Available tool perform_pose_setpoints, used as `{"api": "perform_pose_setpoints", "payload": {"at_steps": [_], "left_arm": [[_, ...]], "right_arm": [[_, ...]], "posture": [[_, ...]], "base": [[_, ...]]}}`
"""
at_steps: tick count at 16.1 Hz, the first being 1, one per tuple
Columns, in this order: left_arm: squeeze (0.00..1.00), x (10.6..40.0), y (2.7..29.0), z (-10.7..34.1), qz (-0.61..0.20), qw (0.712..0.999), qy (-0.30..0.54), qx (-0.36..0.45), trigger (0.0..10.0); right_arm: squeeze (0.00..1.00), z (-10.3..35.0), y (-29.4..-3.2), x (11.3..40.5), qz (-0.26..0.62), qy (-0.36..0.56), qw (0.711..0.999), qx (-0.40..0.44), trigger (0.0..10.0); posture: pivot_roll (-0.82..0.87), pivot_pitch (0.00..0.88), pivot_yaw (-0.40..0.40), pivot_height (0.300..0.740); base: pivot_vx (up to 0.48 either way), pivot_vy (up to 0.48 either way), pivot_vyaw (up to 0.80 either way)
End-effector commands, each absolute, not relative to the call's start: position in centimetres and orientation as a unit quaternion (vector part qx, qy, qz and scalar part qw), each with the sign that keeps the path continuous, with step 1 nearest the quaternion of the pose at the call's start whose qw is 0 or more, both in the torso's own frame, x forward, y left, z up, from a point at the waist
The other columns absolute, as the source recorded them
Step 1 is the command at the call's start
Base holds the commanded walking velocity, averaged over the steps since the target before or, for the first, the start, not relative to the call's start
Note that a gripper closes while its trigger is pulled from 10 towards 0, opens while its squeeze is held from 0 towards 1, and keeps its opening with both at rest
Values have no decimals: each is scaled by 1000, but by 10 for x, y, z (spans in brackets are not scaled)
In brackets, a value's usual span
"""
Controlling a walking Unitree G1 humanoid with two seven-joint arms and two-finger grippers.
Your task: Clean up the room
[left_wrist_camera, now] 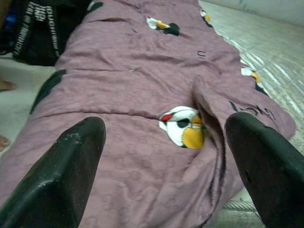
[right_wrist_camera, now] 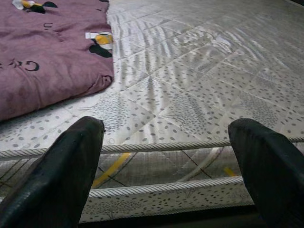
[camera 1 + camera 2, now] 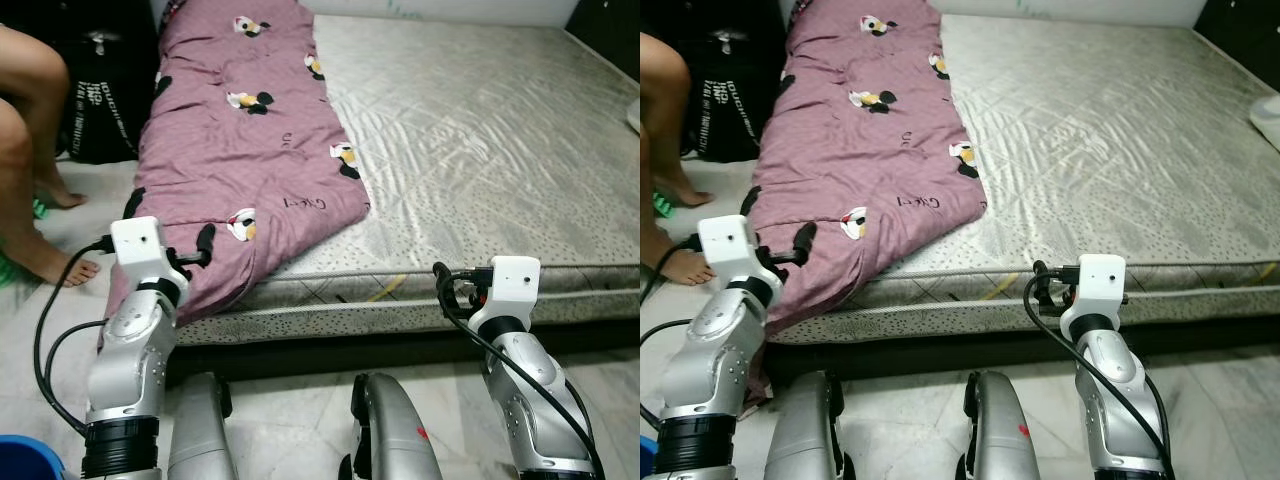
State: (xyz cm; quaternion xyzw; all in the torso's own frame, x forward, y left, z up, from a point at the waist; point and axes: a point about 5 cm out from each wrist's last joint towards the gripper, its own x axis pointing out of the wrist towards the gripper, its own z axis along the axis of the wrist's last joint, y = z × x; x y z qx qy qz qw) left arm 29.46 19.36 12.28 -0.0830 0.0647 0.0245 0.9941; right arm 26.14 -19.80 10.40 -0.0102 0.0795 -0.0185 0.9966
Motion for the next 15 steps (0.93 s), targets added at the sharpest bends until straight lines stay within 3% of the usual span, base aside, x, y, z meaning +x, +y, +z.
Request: {"api": "perform_pose_setpoints", "payload": {"at_steps": [1, 10, 15], "left_arm": [[0, 295, 191, 120, 16, 994, 71, -82, 10000], [0, 295, 191, 117, 21, 993, 73, -88, 10000], [0, 299, 186, 104, 23, 989, 114, -95, 10000]], "right_arm": [[0, 109, -198, 264, -23, 74, 997, -12, 10000], [0, 112, -195, 271, -14, 69, 997, -15, 10000], [0, 112, -198, 266, -17, 71, 997, -21, 10000]], "posture": [[-93, 87, -80, 566], [-87, 62, -91, 566], [-99, 70, -102, 566]], "base": [[296, 0, 0], [295, 0, 0], [0, 0, 0]]}}
